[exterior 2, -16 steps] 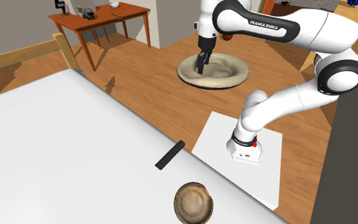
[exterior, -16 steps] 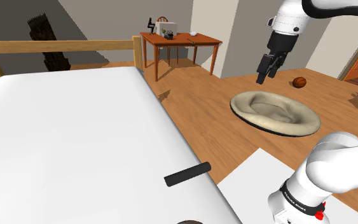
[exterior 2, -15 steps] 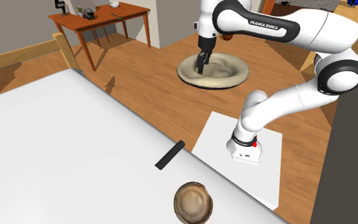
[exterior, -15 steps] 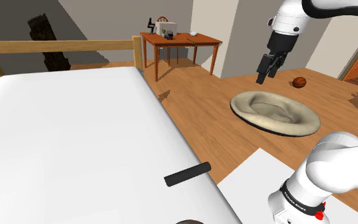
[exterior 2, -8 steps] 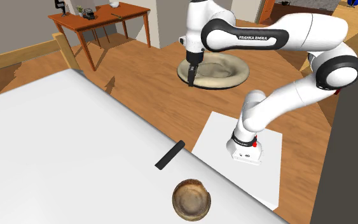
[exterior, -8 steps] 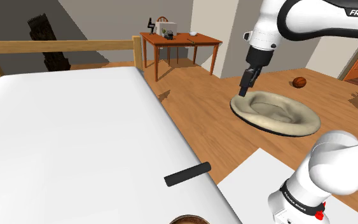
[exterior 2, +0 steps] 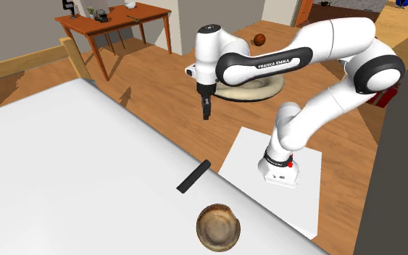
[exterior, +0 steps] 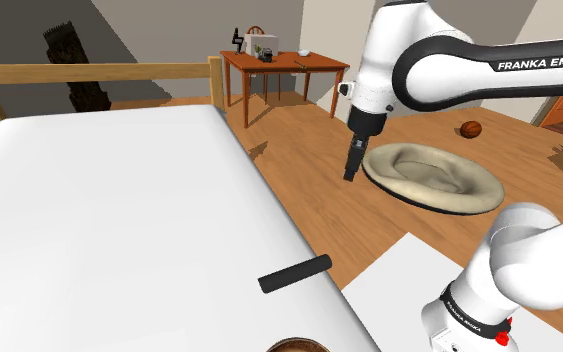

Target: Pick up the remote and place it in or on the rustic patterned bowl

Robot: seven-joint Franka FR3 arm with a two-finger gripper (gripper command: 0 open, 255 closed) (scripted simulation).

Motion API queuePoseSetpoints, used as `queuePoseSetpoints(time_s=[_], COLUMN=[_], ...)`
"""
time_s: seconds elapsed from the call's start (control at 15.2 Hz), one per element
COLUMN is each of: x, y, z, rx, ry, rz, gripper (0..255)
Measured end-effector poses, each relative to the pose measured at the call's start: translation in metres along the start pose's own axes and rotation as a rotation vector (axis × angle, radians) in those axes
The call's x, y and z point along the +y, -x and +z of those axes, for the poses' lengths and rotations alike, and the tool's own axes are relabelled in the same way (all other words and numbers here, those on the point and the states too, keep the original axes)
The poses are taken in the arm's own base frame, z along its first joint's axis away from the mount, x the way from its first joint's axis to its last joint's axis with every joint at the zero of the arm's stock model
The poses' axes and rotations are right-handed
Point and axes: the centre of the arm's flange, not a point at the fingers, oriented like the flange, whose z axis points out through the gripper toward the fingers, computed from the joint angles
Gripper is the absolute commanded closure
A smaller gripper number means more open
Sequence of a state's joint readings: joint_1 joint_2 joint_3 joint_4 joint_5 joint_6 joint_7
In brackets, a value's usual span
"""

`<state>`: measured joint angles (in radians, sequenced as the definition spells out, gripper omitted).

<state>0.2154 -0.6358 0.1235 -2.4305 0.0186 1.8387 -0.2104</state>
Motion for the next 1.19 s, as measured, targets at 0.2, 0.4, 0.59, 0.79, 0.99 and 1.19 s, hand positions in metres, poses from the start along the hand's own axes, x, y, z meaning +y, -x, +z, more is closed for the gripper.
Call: queuePoseSetpoints(time_s=[0.2, 0.4, 0.59, 0.79, 0.99, 1.19], x=[-0.025, -0.054, -0.084, -0.112, -0.145, -0.178], y=[-0.017, -0.033, -0.042, -0.052, -0.056, -0.057], z=[0.022, 0.047, 0.072, 0.093, 0.115, 0.137], rx=[0.005, 0.009, 0.014, 0.019, 0.023, 0.028], ry=[0.001, 0.001, 0.002, 0.003, 0.004, 0.004], rz=[-0.105, -0.210, -0.314, -0.419, -0.524, -0.629], gripper=[0, 0, 0, 0, 0, 0])
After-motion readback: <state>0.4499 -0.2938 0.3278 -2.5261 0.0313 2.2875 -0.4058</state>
